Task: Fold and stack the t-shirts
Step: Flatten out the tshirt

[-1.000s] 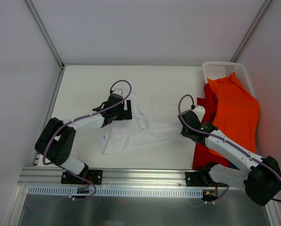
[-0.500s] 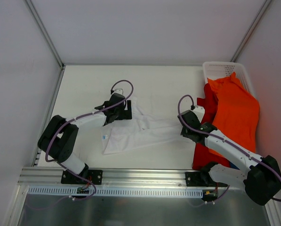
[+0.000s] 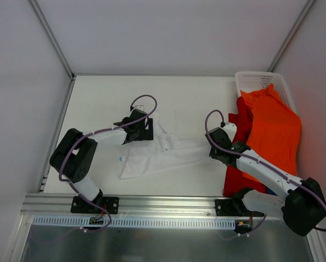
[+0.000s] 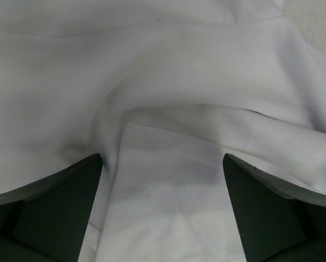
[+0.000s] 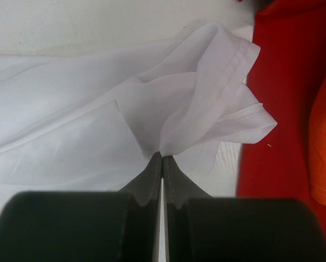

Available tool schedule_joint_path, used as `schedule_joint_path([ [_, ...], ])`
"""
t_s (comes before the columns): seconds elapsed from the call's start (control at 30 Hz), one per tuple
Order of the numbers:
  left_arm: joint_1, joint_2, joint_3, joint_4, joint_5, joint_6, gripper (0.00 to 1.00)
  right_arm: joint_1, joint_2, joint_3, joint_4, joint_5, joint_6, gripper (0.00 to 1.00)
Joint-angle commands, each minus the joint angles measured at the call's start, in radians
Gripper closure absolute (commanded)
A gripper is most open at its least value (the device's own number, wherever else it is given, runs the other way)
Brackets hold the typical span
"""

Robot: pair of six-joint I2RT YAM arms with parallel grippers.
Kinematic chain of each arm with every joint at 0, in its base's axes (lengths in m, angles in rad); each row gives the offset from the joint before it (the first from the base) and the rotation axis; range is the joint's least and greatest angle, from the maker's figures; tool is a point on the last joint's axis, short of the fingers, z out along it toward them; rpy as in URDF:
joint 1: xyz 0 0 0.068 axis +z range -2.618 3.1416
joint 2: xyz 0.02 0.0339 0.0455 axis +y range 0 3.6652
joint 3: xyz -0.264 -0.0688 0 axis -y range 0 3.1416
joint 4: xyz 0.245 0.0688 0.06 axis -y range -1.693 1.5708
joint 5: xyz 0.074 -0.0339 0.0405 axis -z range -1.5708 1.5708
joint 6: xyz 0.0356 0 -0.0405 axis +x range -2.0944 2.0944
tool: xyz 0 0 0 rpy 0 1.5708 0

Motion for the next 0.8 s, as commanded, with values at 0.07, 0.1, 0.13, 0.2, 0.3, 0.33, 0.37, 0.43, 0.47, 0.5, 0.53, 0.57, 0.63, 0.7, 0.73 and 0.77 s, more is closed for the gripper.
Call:
schedule_joint_path([
  [0.07, -0.022, -0.037, 0.02, 0.004, 0.012, -0.01, 0.06, 0.004, 0.013, -0.018, 0.024, 0.017, 0.006, 1.0],
  [0.1, -0.028, -0.042, 0.019, 0.004, 0.01, -0.008, 0.06, 0.004, 0.013, -0.021, 0.027, 0.016, 0.006, 1.0],
  [0.13, -0.031, -0.049, 0.014, 0.004, 0.009, -0.014, 0.06, 0.004, 0.015, -0.022, 0.032, 0.013, 0.006, 1.0],
  [0.2, -0.038, -0.054, 0.008, 0.004, 0.009, -0.019, 0.06, 0.006, 0.021, -0.021, 0.034, 0.011, 0.006, 1.0],
  [0.3, -0.044, -0.055, 0.0, 0.004, 0.009, -0.027, 0.07, 0.004, 0.024, -0.019, 0.034, 0.01, 0.006, 1.0],
  [0.33, -0.048, -0.051, -0.001, 0.004, 0.007, -0.031, 0.07, 0.004, 0.024, -0.019, 0.032, 0.011, 0.007, 1.0],
  [0.37, -0.05, -0.048, -0.001, 0.004, 0.006, -0.03, 0.08, 0.006, 0.023, -0.018, 0.03, 0.01, 0.007, 1.0],
  [0.43, -0.051, -0.039, 0.002, 0.004, 0.006, -0.034, 0.08, 0.004, 0.016, -0.019, 0.026, 0.013, 0.007, 1.0],
  [0.47, -0.053, -0.036, 0.003, 0.004, 0.006, -0.034, 0.08, 0.004, 0.015, -0.021, 0.027, 0.013, 0.009, 1.0],
  [0.5, -0.053, -0.031, 0.005, 0.004, 0.006, -0.034, 0.08, 0.004, 0.013, -0.024, 0.027, 0.013, 0.009, 1.0],
  [0.53, -0.056, -0.032, 0.005, 0.004, 0.006, -0.034, 0.09, 0.004, 0.01, -0.025, 0.027, 0.016, 0.01, 1.0],
  [0.57, -0.058, -0.031, 0.005, 0.004, 0.007, -0.036, 0.09, 0.004, 0.01, -0.029, 0.027, 0.014, 0.01, 1.0],
  [0.63, -0.064, -0.037, 0.005, 0.004, 0.006, -0.039, 0.09, 0.006, 0.013, -0.029, 0.026, 0.014, 0.013, 1.0],
  [0.7, -0.073, -0.042, 0.005, 0.005, -0.001, -0.044, 0.09, 0.004, 0.015, -0.027, 0.029, 0.011, 0.012, 1.0],
  [0.73, -0.077, -0.043, 0.005, 0.002, -0.004, -0.044, 0.09, 0.006, 0.016, -0.027, 0.03, 0.011, 0.012, 1.0],
  [0.77, -0.084, -0.045, 0.005, 0.002, -0.011, -0.045, 0.09, 0.004, 0.018, -0.027, 0.03, 0.011, 0.012, 1.0],
])
